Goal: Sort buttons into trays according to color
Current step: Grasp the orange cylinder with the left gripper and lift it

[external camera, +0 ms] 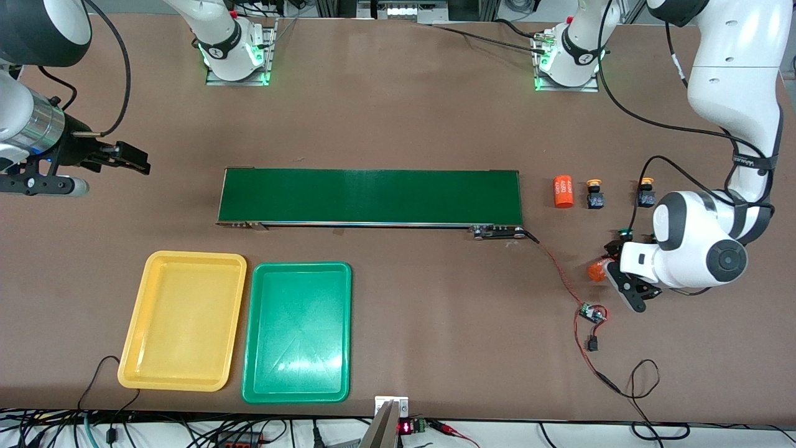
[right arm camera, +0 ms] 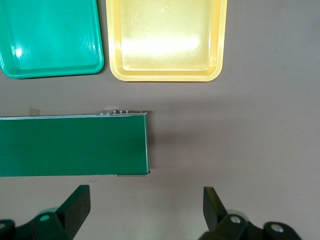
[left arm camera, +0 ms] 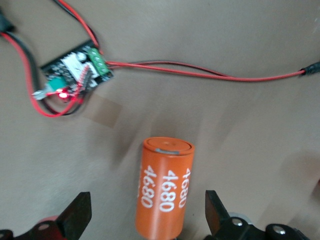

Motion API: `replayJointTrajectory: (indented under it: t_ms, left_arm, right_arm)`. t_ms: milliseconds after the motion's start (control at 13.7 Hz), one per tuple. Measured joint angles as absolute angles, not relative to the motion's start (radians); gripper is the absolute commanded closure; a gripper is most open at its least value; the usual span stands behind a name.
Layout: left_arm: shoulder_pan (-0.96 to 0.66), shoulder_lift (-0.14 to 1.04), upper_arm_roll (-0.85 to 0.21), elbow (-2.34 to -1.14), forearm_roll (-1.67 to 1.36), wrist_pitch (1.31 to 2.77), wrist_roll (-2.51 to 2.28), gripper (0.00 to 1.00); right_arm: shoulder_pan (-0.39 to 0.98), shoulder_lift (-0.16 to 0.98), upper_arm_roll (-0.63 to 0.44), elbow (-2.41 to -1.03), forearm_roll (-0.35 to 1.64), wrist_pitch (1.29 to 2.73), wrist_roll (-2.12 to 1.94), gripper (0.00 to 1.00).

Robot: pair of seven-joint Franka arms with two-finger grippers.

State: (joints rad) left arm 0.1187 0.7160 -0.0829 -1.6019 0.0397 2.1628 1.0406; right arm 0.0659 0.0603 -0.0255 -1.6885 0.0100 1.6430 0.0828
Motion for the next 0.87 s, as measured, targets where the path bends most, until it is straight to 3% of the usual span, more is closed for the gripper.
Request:
replayJointTrajectory:
  t_ms: [291, 364, 437, 510, 582, 874]
  left_arm:
    - [0.119, 0.718, -0.083, -1.676, 0.040, 2.189, 1.045, 0.00]
    - [0.119, 0.718, -0.083, -1.687, 0.040, 2.197, 1.045, 0.13]
    - [0.119, 0.718, -0.083, -1.694, 0.040, 2.209, 1.047, 0.41]
    - [0.119, 0.717, -0.083, -1.695, 0.042, 2.222, 1.055, 0.86]
    - [0.120, 0.714, -0.082, -1.695, 0.042, 2.229, 1.076, 0.99]
    - [0.113, 0.688, -0.099, -1.695, 0.042, 2.280, 1.112, 1.00]
  right_arm:
    - [0.066, 0.061, -0.025, -1.689, 0.010, 1.643, 0.083, 0.00]
    - [0.066, 0.061, -0.025, -1.689, 0.010, 1.643, 0.083, 0.00]
    - [0.066, 0.061, -0.025, -1.689, 0.010, 1.643, 0.083, 0.00]
    - [0.066, 0.061, -0.025, -1.689, 0.010, 1.643, 0.083, 0.00]
    - [0.066, 0.061, -0.025, -1.689, 0.010, 1.643, 0.083, 0.00]
    - [0.066, 0.062, -0.025, -1.689, 0.010, 1.643, 0.083, 0.00]
